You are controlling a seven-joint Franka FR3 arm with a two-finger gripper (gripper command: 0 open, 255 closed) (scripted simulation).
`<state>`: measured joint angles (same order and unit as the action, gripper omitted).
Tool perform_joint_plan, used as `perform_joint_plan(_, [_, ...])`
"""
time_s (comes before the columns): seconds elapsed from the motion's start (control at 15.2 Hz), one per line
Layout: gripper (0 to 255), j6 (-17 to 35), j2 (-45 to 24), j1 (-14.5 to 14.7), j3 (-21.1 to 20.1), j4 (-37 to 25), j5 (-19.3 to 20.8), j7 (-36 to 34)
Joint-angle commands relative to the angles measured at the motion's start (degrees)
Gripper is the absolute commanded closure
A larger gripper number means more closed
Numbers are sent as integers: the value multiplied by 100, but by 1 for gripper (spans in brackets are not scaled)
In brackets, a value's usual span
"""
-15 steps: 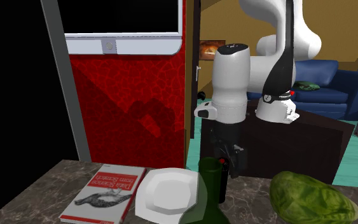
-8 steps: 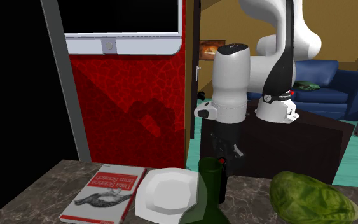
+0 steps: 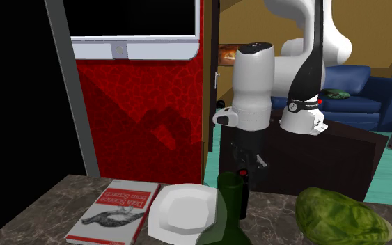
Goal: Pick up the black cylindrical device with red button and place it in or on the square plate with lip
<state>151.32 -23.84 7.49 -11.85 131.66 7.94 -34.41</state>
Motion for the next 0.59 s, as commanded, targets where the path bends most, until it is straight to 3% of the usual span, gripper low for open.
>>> perform_joint_plan(0.0, [255, -121, 144, -29, -43, 22, -54, 33])
perform_joint_plan(0.53, [255, -642, 731, -139, -195, 75, -294, 193])
